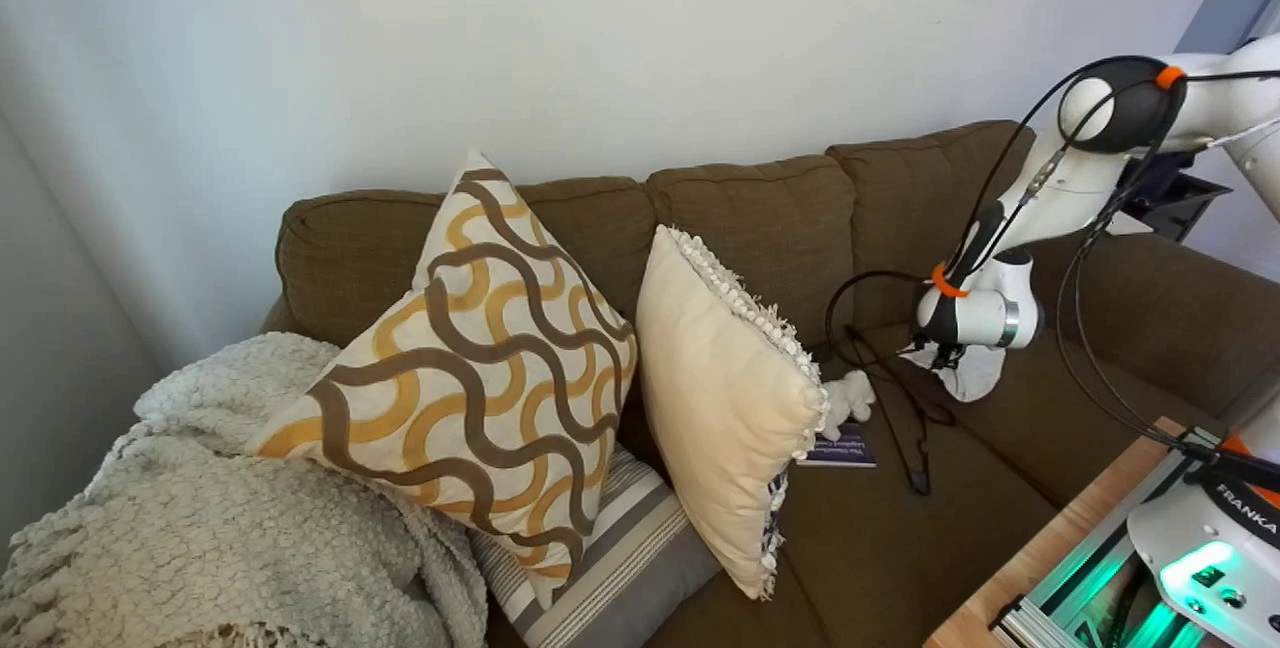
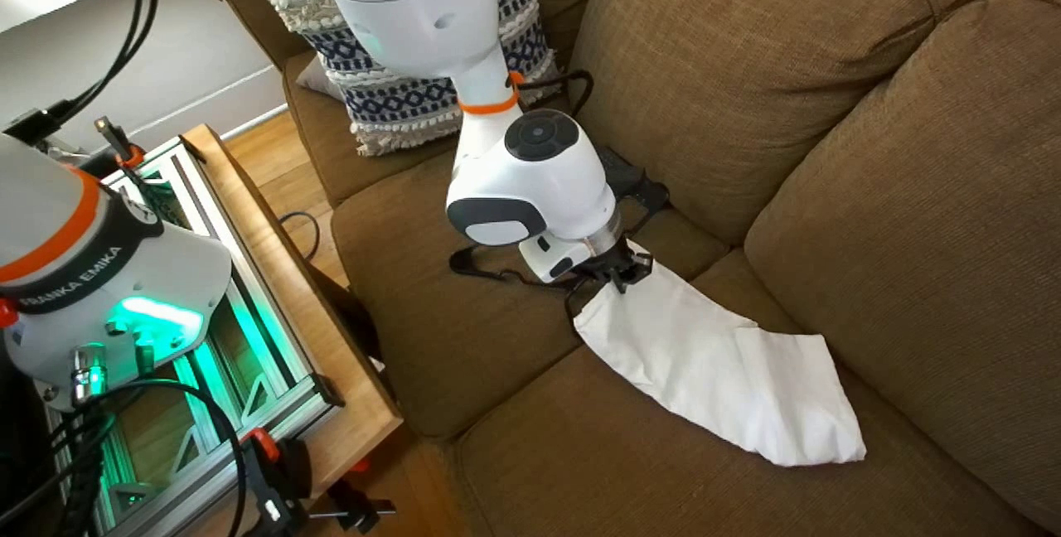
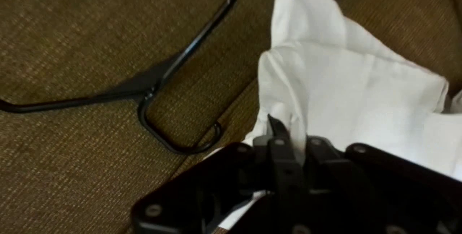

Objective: Spread the white towel on the sofa seat

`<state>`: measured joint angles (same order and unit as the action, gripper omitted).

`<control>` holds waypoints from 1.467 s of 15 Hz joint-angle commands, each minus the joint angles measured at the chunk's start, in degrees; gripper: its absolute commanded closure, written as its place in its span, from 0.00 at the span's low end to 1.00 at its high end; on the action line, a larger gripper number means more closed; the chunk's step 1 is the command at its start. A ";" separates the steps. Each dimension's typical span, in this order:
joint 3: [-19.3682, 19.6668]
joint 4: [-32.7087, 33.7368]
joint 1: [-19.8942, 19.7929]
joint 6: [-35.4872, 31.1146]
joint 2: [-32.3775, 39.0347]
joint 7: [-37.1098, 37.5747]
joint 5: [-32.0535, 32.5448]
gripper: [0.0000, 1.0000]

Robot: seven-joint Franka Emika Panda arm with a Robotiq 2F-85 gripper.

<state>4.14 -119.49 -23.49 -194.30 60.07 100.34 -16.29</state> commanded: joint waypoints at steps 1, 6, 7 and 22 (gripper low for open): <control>-10.42 -7.49 -11.34 1.03 -7.28 -9.28 5.16 0.99; -17.96 -10.32 -18.64 9.36 -9.29 -21.31 5.17 0.99; -18.85 -10.08 -19.20 10.84 -9.06 -23.48 4.33 0.99; -11.90 -7.49 -16.68 20.91 -11.45 -31.44 -19.48 0.00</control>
<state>-9.35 -127.22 -39.16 -173.60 49.60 68.32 -30.01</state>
